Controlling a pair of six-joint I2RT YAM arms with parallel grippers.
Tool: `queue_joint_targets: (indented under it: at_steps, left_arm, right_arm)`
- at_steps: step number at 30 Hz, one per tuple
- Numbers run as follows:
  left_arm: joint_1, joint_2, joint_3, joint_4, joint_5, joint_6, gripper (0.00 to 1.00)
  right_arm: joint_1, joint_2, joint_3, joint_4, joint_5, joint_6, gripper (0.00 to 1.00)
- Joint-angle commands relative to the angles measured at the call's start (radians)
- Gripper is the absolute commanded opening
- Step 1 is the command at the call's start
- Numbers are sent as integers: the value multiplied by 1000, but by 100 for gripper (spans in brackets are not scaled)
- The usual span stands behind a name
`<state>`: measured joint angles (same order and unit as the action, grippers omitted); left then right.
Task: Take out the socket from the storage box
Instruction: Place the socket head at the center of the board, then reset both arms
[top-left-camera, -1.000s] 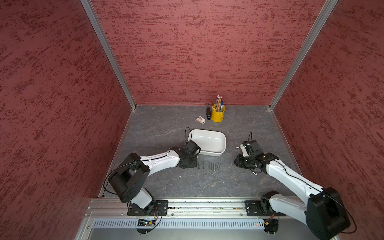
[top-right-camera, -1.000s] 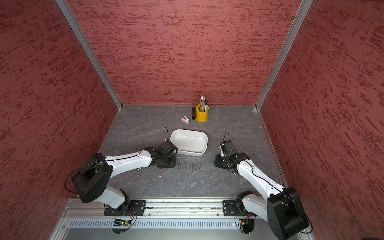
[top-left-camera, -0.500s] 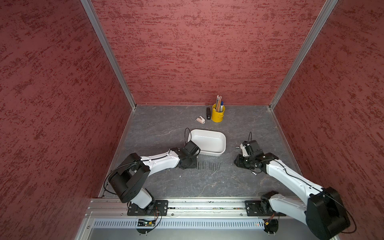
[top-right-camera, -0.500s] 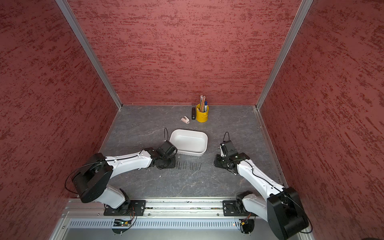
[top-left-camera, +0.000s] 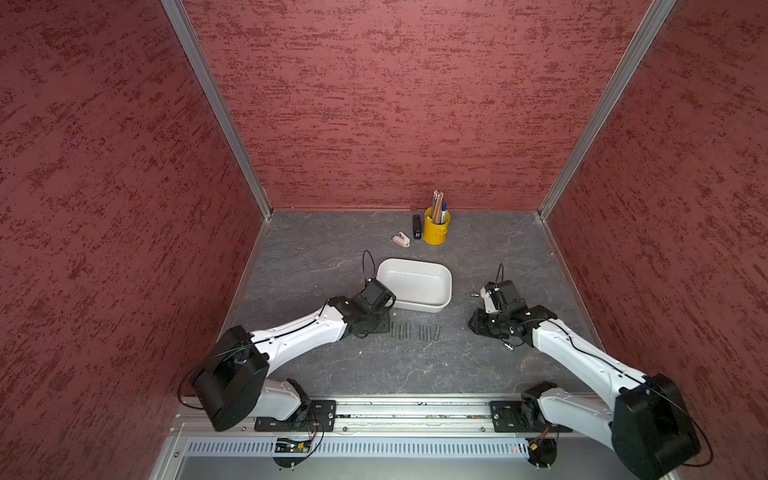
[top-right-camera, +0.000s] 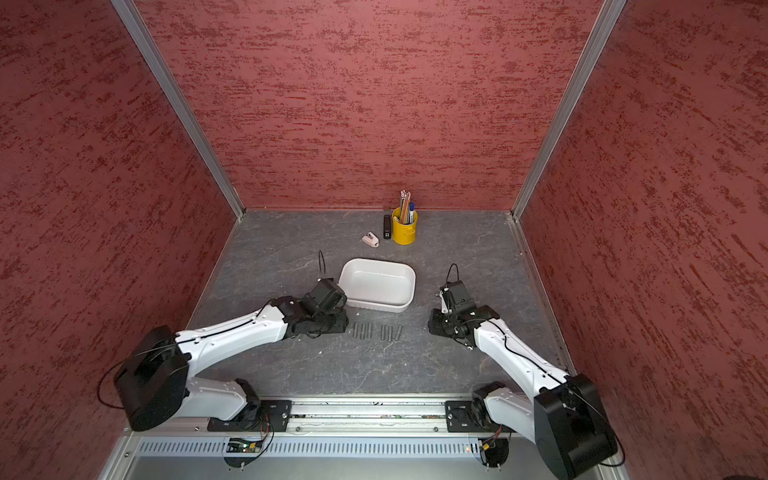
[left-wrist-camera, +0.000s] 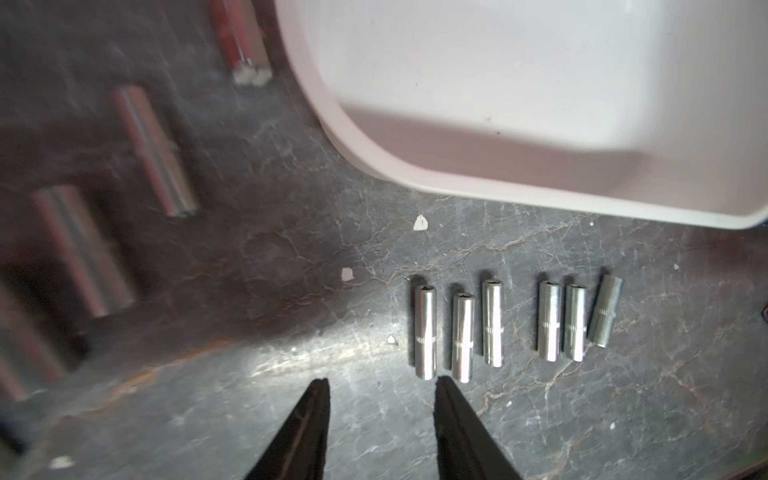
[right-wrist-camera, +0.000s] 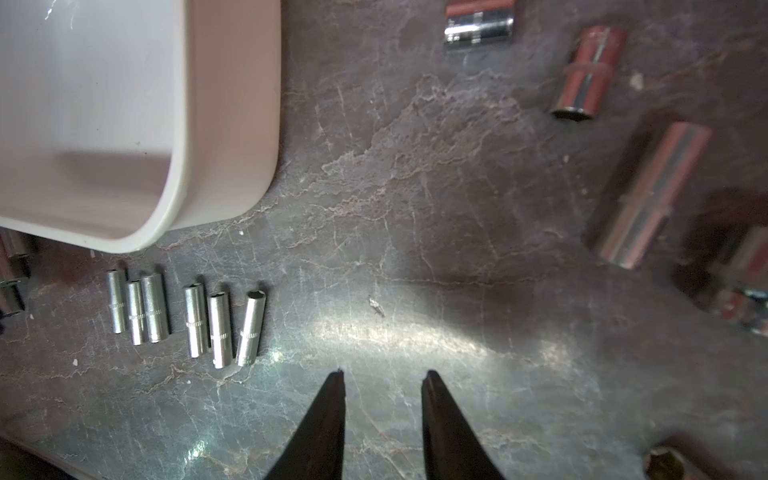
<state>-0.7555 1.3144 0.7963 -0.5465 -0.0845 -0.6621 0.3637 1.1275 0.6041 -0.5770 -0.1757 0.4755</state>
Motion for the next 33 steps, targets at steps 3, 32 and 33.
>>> queue_joint_targets:
  at_steps: [3, 32, 33]
  left_arm:
    - [157, -261, -3, -113, -205, 84, 61]
    - [564, -384, -648, 1154, -333, 635, 100]
    - [572, -355, -645, 1190, -305, 660, 100]
  right_arm:
    - [-8, -27, 121, -17, 60, -36, 36]
    - [-87, 5, -347, 1236, 751, -458, 95]
    - [-89, 18, -345, 1245, 754, -463, 95]
